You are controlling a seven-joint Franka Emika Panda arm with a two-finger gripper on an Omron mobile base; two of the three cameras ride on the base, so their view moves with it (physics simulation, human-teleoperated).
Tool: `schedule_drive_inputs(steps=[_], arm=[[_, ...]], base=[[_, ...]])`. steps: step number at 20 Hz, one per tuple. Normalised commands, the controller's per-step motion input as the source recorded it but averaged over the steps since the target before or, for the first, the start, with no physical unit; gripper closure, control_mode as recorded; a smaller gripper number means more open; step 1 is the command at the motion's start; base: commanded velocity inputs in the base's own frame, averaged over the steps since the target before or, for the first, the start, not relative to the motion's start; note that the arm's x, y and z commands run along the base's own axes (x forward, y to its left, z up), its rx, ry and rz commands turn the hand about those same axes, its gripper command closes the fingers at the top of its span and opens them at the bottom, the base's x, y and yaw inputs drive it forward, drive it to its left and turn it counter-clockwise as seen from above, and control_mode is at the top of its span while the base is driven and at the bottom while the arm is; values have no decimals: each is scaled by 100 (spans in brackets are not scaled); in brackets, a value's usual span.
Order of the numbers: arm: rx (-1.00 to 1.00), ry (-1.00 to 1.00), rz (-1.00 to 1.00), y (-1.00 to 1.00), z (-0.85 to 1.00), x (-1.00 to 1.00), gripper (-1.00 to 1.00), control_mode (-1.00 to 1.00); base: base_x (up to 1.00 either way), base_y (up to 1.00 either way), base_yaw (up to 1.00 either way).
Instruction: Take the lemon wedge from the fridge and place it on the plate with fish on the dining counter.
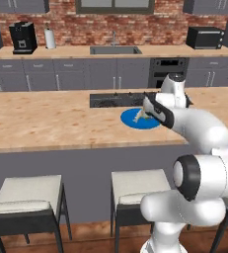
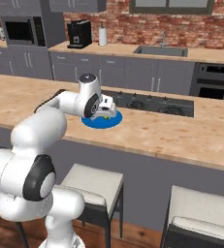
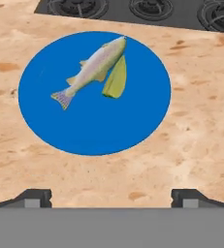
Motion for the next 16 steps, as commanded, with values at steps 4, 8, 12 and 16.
schedule_drive_inputs(steps=[4, 8, 12, 16], arm=[[0, -48, -3, 0, 14, -100, -100, -100], [0, -59, -8, 0, 100, -100, -100, -100], [-4, -46, -3, 0, 100, -100, -100, -100], [-8, -41, 0, 2, 100, -100, -100, -100]], base=[[0, 0, 0], [0, 0, 0], [0, 0, 0], [0, 0, 0]])
